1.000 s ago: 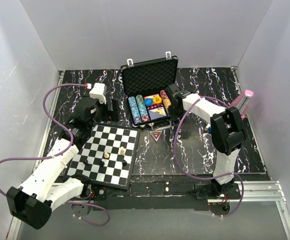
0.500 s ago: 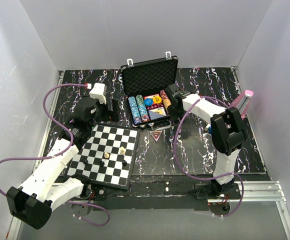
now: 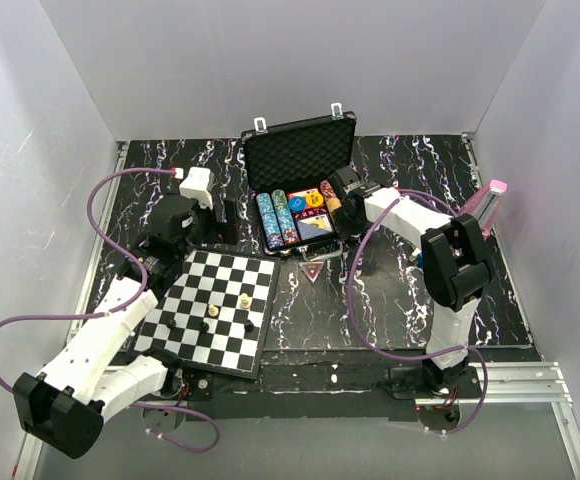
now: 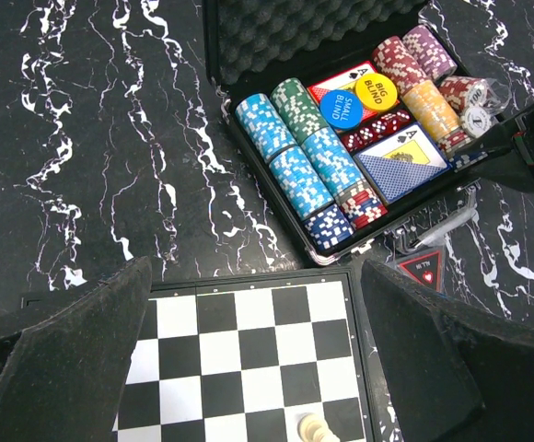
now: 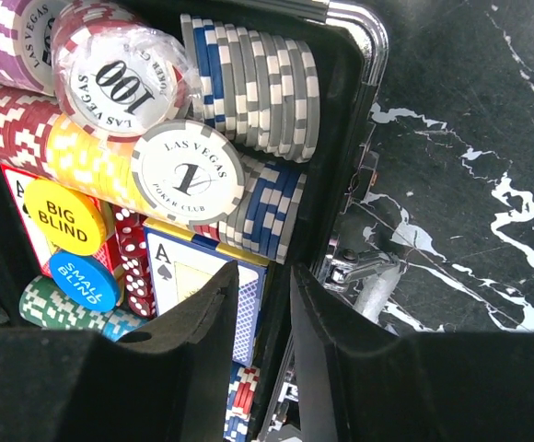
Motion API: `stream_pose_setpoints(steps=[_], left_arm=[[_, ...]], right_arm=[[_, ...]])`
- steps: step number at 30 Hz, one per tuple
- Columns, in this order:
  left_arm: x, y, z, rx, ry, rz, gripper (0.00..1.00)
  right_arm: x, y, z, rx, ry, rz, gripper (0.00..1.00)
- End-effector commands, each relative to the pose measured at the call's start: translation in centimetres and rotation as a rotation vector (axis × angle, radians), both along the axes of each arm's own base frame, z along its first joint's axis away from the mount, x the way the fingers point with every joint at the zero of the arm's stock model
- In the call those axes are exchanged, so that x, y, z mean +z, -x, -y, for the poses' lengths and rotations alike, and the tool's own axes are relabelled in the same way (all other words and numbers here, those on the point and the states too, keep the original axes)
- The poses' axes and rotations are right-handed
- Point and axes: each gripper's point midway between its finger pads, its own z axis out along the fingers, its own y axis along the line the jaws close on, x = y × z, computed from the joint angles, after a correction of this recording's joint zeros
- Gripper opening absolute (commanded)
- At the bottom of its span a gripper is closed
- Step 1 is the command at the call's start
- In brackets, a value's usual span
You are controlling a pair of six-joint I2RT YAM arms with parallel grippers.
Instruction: Pack up texas hold em set
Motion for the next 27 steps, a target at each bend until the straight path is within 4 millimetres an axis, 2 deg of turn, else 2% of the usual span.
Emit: stream_pose_setpoints(steps=[1, 8, 10, 13, 16, 19, 22, 25, 26, 27], left_arm=[[0.5, 0.2, -0.2, -0.005, -0.009, 0.022, 0.98], [0.4, 0.2, -0.2, -0.004, -0.01, 0.02, 0.98], [0.3, 0.2, -0.1, -0.011, -0.012, 0.018, 0.98], [-0.3, 0.1, 0.2, -0.007, 0.002, -0.006, 0.98], [-1.1, 0.4, 1.5, -0.025, 0.043, -0.061, 0.97], [-2.2, 1.3, 4.8, -0.078, 0.072, -0.121, 0.96], [-4.1, 2.5, 8.5, -0.138, 0.131, -0.225, 0.96], [-5.0, 2.6, 10.6, -0.171, 0.204, -0.305, 0.98], [-4.8, 2.4, 10.8, -0.178, 0.208, -0.307, 0.98], [-4.5, 2.1, 11.0, -0.185, 0.202, -0.306, 0.98]], right_arm=[[3.8, -1.2, 0.5, 0.017, 0.023, 0.111, 0.37], [9.0, -1.2, 2.9, 0.167, 0.174, 0.268, 0.36], [10.7, -1.0, 3.3, 0.252, 0.206, 0.35, 0.36], [11.5, 0.0, 2.8, 0.474, 0.247, 0.455, 0.36], [11.4, 2.1, 1.4, 0.711, 0.234, 0.523, 0.36], [10.6, 4.6, 0.1, 0.916, 0.194, 0.546, 0.36], [9.4, 7.3, -1.5, 1.1, 0.113, 0.519, 0.37], [7.9, 8.9, -2.7, 1.198, 0.059, 0.479, 0.4], [7.3, 9.1, -3.1, 1.227, 0.069, 0.468, 0.45], [6.8, 9.4, -3.6, 1.261, 0.089, 0.459, 0.62]])
